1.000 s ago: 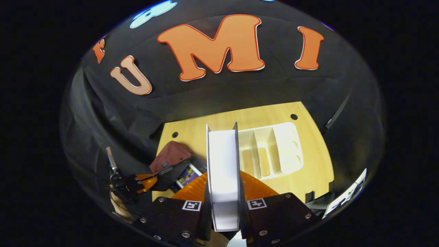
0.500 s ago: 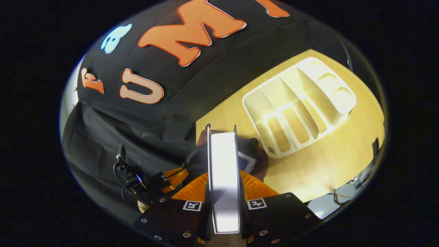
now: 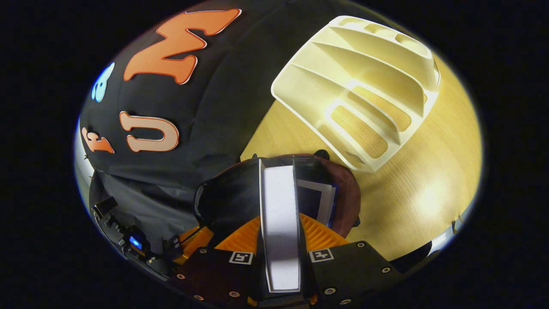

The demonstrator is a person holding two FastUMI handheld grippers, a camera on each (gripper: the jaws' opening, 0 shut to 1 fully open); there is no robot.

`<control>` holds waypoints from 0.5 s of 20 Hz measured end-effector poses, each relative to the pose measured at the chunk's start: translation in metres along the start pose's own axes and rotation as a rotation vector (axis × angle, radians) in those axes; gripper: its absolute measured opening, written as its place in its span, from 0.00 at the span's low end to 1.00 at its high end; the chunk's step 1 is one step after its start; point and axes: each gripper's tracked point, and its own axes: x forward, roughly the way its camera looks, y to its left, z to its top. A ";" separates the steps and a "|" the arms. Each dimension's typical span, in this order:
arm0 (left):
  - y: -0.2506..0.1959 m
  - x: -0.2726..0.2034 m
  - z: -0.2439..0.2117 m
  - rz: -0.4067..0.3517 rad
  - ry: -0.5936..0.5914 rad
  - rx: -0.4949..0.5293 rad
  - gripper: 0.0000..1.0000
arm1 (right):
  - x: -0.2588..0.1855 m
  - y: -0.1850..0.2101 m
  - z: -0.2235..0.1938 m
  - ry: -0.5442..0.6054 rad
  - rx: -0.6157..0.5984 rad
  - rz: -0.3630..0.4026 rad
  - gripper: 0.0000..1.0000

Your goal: Open the schoolbag, grab two books from the bookshelf and put them into the schoolbag.

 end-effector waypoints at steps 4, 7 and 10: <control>-0.010 -0.003 0.009 -0.012 -0.021 0.028 0.01 | 0.037 0.014 0.004 -0.059 -0.040 0.026 0.33; -0.017 -0.004 0.018 -0.012 -0.047 0.059 0.01 | 0.064 0.027 -0.001 -0.103 -0.030 0.046 0.33; -0.024 -0.003 0.019 -0.021 -0.048 0.081 0.01 | 0.080 0.033 -0.016 -0.131 -0.005 0.056 0.33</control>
